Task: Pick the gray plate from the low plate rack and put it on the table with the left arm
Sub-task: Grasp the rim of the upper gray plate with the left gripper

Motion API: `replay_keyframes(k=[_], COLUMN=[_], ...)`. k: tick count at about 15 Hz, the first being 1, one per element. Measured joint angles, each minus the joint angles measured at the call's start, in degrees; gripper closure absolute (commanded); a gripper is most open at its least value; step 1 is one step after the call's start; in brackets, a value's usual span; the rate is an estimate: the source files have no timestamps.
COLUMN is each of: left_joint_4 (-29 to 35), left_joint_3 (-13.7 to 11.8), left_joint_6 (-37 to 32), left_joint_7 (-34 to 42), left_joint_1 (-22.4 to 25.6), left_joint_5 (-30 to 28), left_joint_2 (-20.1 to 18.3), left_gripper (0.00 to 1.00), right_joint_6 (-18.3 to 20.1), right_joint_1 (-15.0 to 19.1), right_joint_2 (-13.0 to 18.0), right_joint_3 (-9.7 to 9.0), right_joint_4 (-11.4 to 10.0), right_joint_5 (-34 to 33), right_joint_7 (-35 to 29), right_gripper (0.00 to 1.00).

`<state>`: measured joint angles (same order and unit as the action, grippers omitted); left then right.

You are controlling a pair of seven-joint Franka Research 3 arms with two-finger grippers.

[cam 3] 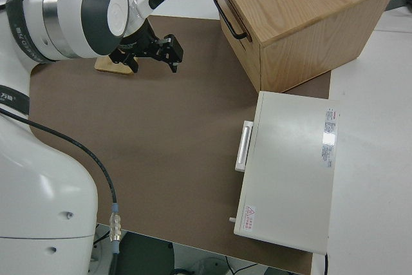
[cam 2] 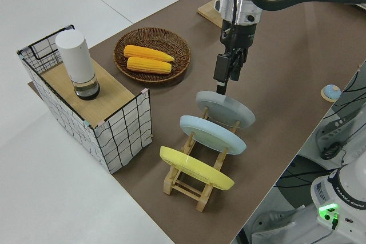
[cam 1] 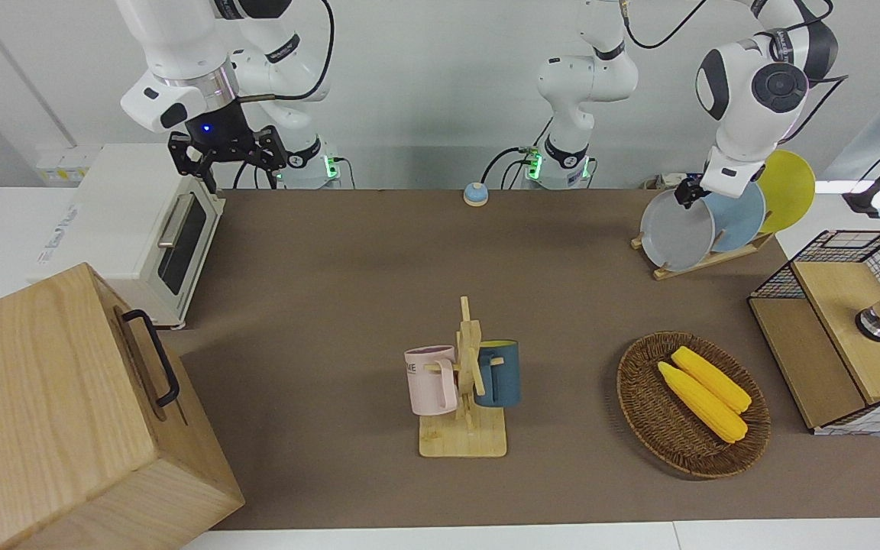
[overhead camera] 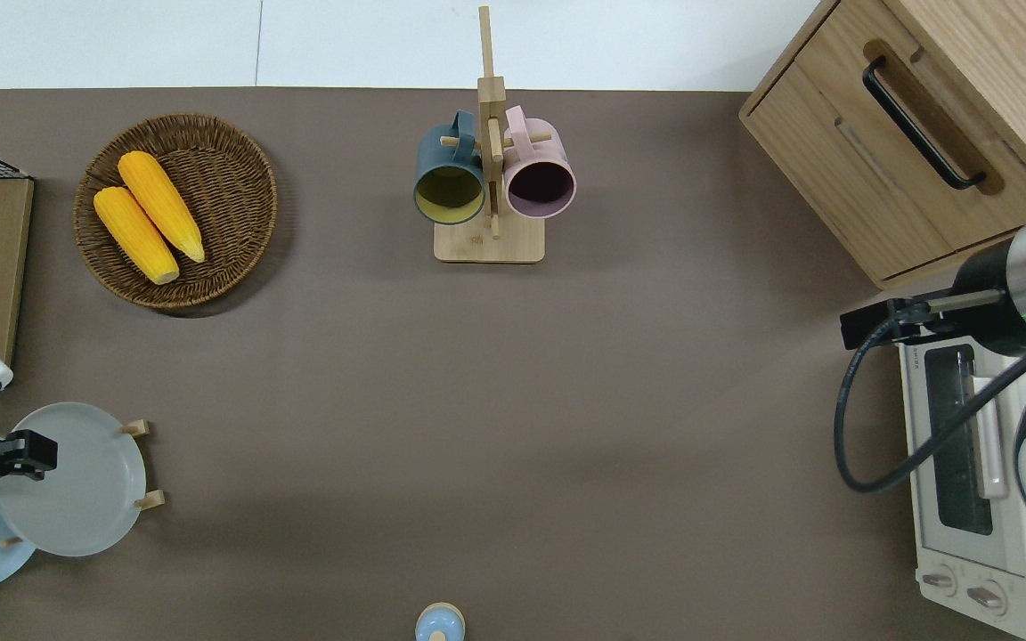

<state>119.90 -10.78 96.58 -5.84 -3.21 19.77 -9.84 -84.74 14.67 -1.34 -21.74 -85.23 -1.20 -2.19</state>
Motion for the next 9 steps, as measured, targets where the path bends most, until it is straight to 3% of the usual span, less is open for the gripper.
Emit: replay_keyframes(k=[5, 9], left_joint_4=[2.5, 3.2], left_joint_3=[-0.7, -0.7], left_joint_6=[3.1, 3.9], left_joint_7=[-0.1, -0.1], left_joint_1=[0.0, 0.2], left_joint_5=[0.0, 0.0], left_joint_2=[0.3, 0.7], left_gripper=[0.55, 0.59], right_joint_6=[0.0, 0.0], right_joint_1=[0.0, 0.0], right_joint_2=[0.0, 0.0], right_joint_3=[0.00, 0.00], right_joint_4=[0.0, 0.0], right_joint_5=[0.0, 0.0], right_joint_7=[0.0, 0.0], right_gripper=[0.017, 0.017])
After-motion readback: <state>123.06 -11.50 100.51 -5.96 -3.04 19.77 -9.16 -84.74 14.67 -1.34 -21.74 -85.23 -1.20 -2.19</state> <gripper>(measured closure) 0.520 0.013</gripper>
